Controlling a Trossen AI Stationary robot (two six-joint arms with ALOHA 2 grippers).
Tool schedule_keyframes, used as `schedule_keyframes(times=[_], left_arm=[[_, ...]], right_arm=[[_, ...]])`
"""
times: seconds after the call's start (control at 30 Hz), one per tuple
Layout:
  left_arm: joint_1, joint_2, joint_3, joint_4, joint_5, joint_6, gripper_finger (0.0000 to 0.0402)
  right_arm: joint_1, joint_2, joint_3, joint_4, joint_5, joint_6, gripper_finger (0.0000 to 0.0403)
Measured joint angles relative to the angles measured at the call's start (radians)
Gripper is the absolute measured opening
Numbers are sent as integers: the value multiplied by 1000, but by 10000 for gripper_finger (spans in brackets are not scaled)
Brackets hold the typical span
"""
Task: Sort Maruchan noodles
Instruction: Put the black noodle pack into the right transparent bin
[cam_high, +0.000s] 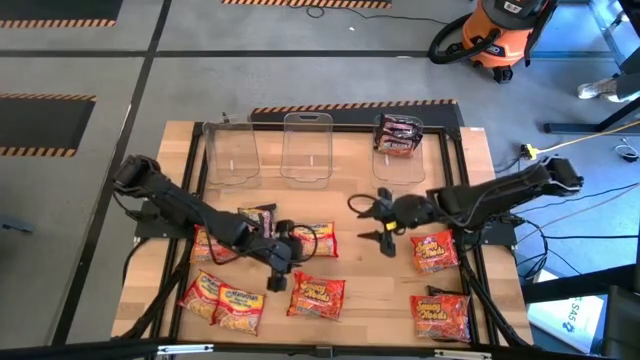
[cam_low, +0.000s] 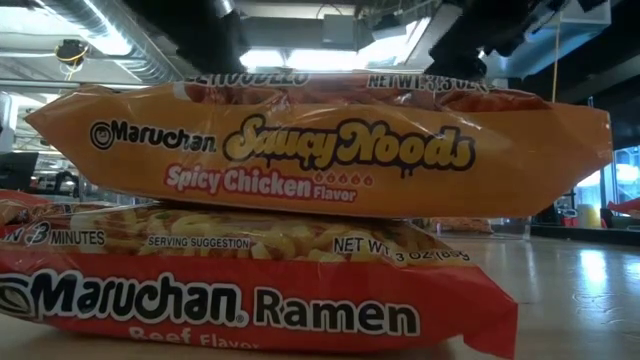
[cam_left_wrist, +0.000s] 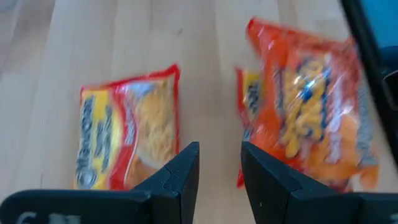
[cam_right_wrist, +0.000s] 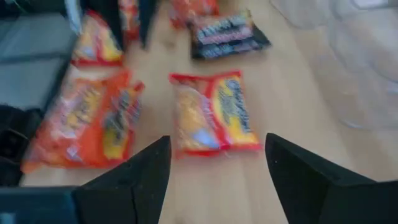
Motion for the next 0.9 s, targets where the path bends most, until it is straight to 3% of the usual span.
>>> schedule_keyframes(times=[0.37,0.5,0.9], left_arm=[[74,-247,-293,-43,27,-226,112],[98,-284,-367,-43,30,-314,112],[144,-273,-400,-131,58,-324,112]], right_arm=[[45,120,-60,140,77,94,241],[45,175,-59,211,99,94,241],[45,316,-59,301,133,71,241]])
